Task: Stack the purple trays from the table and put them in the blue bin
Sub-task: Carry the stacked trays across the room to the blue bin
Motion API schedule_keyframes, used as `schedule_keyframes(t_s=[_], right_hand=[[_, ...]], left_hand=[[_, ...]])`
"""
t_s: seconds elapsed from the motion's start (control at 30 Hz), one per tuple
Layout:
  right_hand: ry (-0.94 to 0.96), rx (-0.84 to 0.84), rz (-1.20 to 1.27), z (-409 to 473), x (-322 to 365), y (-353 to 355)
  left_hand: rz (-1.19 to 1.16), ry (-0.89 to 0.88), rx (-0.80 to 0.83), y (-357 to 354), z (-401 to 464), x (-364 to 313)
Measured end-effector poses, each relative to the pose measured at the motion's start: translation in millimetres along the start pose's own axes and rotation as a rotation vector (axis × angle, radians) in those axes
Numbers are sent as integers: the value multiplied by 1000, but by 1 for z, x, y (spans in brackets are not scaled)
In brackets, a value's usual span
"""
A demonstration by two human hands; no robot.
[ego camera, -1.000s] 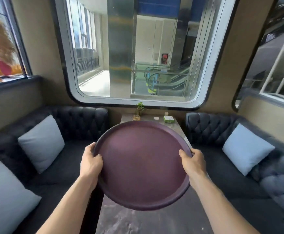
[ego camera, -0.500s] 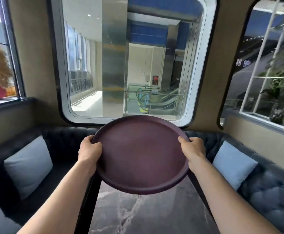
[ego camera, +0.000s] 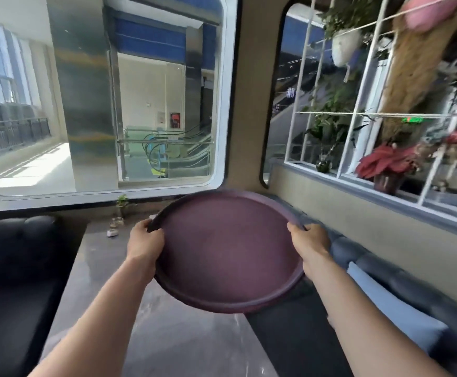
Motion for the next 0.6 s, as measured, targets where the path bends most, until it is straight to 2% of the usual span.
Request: schedule_keyframes(t_s=[0.2, 0.3, 0.4, 0.6], right_hand=[[-94, -281, -8, 31, -53, 152], [-173, -445, -19, 26, -82, 230], [-242, -631, -64, 5, -105, 302], [-354, -1006, -119, -86, -130, 409]], left_hand=[[24, -2, 287, -153, -46, 12], [42, 8, 426, -242, -57, 44], [-2, 33, 605, -292, -140, 21], [-33, 23, 1003, -381, -251, 32]])
Point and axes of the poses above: each hand's wrist, its own z-axis towards the middle knuckle, its own y-axis out of the back of the hand, x = y × z, the point moved 1 cm from there along z, towards the middle knuckle, and after that the axes turned 1 degree about -z, right-handed, at the moved point
